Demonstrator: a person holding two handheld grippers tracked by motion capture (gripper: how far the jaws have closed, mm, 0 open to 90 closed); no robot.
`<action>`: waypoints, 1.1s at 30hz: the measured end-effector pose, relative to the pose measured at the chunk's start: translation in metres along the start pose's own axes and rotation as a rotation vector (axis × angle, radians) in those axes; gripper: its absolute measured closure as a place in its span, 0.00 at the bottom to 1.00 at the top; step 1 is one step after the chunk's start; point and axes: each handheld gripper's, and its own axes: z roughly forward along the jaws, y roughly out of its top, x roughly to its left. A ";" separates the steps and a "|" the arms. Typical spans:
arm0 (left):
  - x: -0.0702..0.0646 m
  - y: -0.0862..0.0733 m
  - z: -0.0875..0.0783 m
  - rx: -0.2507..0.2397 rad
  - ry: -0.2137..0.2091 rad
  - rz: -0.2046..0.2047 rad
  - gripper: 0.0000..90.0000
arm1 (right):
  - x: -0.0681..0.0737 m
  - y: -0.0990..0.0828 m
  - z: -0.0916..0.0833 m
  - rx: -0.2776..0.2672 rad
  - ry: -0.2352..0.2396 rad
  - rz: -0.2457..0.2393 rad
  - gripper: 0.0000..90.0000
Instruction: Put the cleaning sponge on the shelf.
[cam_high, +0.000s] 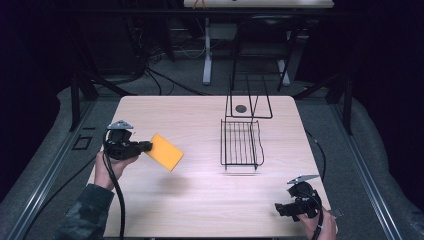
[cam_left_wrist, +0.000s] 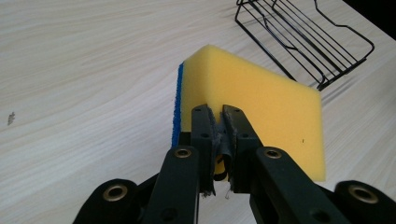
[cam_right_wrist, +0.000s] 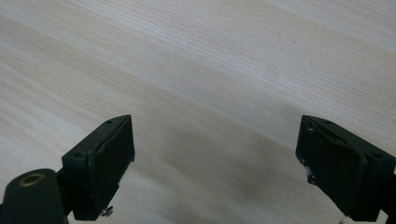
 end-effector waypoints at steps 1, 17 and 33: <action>-0.001 0.001 0.001 -0.003 0.000 -0.003 0.93 | 0.000 0.000 0.000 0.002 -0.001 0.001 0.12; -0.018 0.024 0.013 -0.026 -0.022 0.030 0.94 | -0.001 0.000 -0.001 -0.009 -0.013 0.005 0.12; -0.037 0.051 0.025 -0.058 -0.072 0.051 0.94 | 0.000 0.000 0.000 -0.005 -0.008 0.003 0.13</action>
